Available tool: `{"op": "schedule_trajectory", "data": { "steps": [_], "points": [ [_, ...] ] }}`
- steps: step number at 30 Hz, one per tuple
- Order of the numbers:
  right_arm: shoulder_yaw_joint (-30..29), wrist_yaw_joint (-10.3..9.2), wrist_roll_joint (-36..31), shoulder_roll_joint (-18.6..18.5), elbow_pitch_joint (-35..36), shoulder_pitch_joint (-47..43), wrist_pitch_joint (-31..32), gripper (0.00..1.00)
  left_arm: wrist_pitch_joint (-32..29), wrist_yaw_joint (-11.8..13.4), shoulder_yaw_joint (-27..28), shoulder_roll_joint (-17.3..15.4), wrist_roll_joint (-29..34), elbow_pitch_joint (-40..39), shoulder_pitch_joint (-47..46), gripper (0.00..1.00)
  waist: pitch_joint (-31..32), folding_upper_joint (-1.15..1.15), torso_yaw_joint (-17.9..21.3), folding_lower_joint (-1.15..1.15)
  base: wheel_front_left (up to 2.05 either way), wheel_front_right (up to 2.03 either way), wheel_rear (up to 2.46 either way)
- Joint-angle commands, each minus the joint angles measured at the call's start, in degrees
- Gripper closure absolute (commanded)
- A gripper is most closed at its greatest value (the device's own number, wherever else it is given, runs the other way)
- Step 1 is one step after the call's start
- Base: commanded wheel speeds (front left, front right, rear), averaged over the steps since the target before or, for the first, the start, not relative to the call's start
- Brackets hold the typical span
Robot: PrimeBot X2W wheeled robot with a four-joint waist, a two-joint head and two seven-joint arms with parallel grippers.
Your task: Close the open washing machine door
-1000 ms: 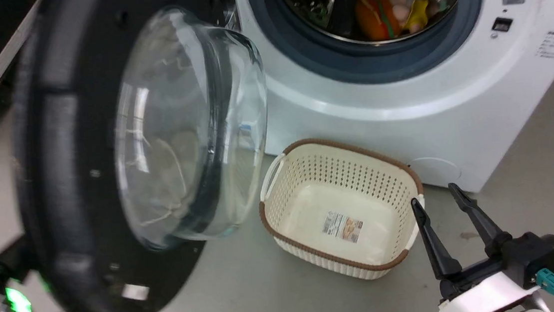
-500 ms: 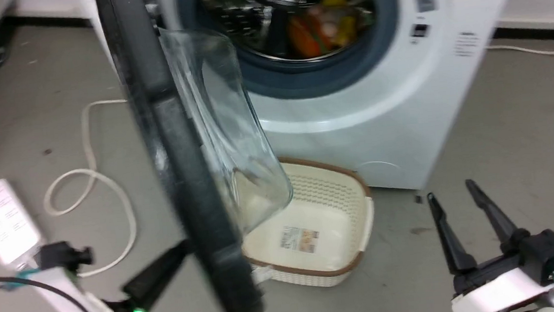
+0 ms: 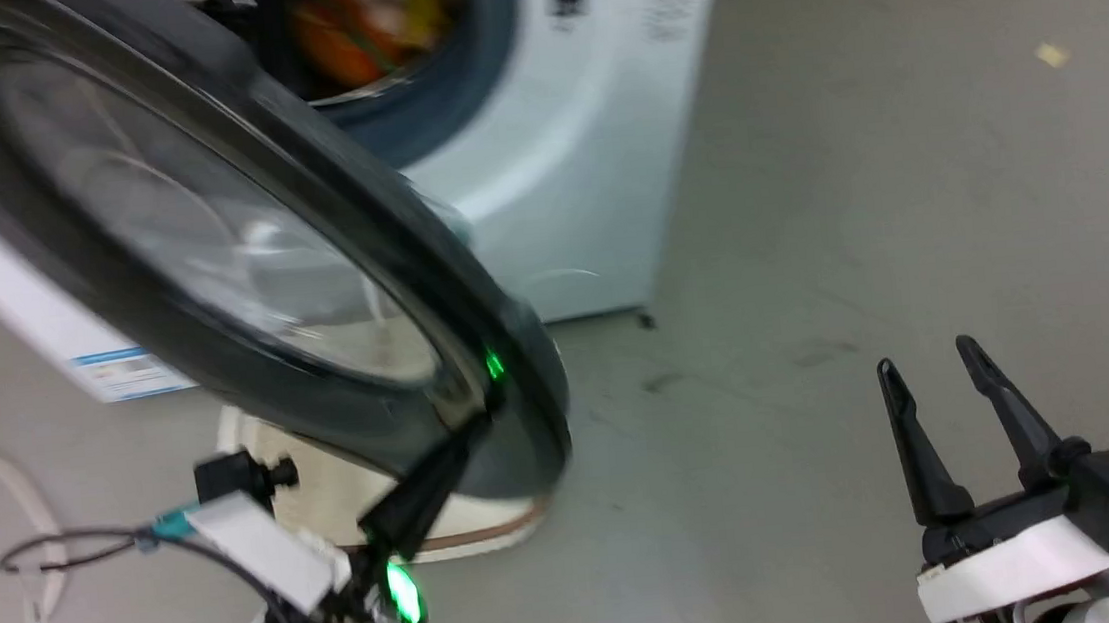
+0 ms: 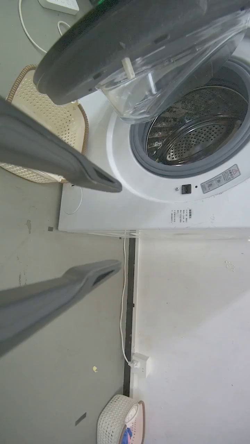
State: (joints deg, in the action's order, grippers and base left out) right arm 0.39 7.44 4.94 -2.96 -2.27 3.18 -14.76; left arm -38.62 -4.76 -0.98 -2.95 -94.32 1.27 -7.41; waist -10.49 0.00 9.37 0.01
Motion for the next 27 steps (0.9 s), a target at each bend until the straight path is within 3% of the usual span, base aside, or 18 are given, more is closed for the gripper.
{"op": "schedule_trajectory", "data": {
  "steps": [1,7,14,21,27],
  "points": [
    [0.06,0.05,0.63,0.08,0.33,0.89,-0.24,0.00,1.16,-0.53,-0.15,0.07,-0.28,0.67,-1.82,1.00,-4.30,0.00,5.91,-0.01,0.00,0.00,0.00],
    [0.60,0.05,2.94,0.08,0.22,1.84,-0.24,0.00,11.58,-1.72,0.24,0.07,0.26,6.81,-11.13,1.00,-8.22,0.00,12.48,-0.01,0.00,0.00,0.00],
    [1.68,0.05,5.16,0.08,-0.27,2.59,-0.24,0.00,23.52,-2.27,2.00,0.07,1.86,15.13,-23.91,1.00,-9.97,0.00,16.98,-0.01,0.00,0.00,0.00],
    [2.20,0.05,5.81,0.08,-0.40,2.50,-0.24,0.00,28.01,-2.64,1.85,0.07,2.69,21.61,-30.93,1.00,-8.99,0.00,17.02,-0.01,0.00,0.00,0.00],
    [1.88,0.05,4.91,0.08,0.00,2.11,-0.24,0.00,28.75,-2.70,-0.31,-0.11,4.68,19.61,-27.41,1.00,-6.37,0.00,13.29,-0.01,0.00,0.00,0.00]
  ]
}}
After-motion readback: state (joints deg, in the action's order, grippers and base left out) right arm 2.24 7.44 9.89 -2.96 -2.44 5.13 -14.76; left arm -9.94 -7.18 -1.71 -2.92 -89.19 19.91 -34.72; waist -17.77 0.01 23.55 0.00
